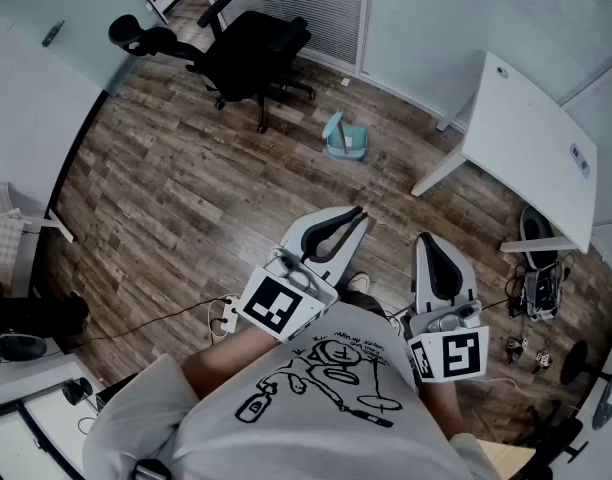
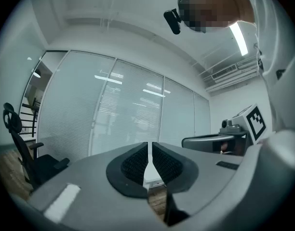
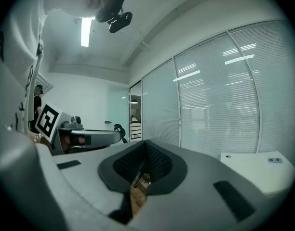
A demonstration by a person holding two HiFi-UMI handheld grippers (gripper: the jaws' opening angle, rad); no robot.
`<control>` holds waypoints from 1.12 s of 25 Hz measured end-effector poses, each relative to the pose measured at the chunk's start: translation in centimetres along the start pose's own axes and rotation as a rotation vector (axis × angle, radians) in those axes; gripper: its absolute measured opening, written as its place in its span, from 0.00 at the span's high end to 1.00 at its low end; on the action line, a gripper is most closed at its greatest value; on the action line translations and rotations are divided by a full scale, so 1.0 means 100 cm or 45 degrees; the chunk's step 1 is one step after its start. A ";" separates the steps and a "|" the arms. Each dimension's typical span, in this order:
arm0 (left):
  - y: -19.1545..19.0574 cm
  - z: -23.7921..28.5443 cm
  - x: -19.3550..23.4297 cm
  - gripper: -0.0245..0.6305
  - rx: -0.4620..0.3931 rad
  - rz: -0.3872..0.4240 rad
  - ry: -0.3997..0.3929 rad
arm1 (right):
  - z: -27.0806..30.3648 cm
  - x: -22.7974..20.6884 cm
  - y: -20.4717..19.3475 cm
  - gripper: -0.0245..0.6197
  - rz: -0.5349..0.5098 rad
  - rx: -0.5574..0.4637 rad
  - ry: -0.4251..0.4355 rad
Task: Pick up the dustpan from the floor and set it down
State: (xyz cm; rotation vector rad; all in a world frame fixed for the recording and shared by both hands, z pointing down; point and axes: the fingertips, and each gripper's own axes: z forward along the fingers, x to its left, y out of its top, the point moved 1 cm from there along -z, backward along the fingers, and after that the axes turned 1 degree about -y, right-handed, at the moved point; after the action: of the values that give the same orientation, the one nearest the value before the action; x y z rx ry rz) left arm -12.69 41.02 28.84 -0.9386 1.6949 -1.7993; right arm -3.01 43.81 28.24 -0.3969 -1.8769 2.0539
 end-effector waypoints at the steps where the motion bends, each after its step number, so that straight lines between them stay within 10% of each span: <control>1: 0.000 0.000 0.002 0.93 -0.003 -0.001 -0.001 | 0.002 0.001 0.000 0.96 -0.001 0.002 0.000; 28: -0.009 -0.013 0.080 0.93 0.028 -0.052 0.007 | 0.076 0.022 -0.014 0.95 0.107 0.047 -0.037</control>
State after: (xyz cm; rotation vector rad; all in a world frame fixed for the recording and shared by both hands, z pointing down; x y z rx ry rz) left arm -18.66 35.95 30.90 -0.9665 1.6671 -1.8449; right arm -8.11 37.93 30.33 -0.4460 -1.8655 2.1570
